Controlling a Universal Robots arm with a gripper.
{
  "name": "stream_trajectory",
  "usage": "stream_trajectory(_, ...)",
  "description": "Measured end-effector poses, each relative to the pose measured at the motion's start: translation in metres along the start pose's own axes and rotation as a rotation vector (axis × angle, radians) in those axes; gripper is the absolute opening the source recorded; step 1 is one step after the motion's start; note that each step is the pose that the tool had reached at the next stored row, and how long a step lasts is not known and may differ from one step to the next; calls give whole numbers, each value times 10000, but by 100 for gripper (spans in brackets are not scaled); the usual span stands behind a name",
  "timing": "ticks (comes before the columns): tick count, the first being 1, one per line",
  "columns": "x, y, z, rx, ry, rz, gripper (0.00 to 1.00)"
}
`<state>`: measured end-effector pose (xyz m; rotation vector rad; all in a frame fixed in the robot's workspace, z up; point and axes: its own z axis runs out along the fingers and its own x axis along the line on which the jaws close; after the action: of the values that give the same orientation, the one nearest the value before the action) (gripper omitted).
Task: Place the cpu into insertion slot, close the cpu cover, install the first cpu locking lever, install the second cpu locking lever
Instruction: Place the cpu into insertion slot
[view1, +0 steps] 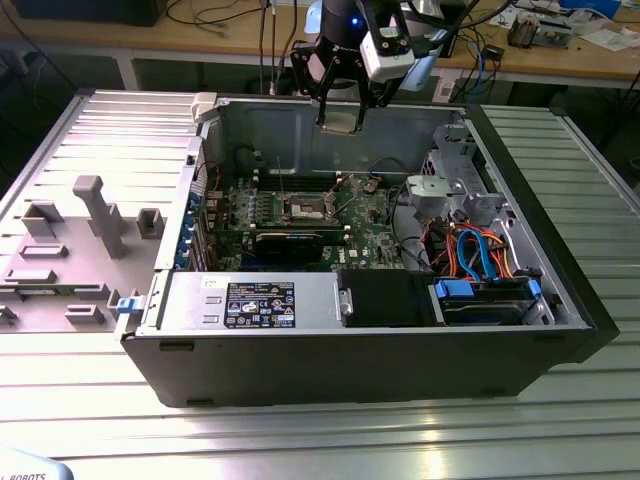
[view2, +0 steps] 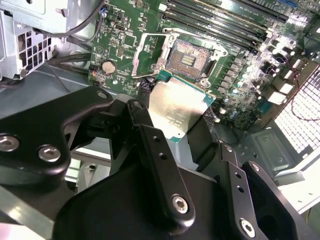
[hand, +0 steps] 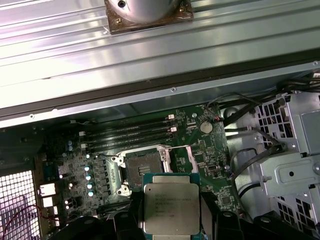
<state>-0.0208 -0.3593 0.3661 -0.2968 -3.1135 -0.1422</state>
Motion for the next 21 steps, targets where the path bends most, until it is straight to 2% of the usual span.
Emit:
stream_trajectory(15, 0, 0, 0, -7, -33, 367, 54)
stream_trajectory(21, 2, -1, 8, -17, -82, 921, 54)
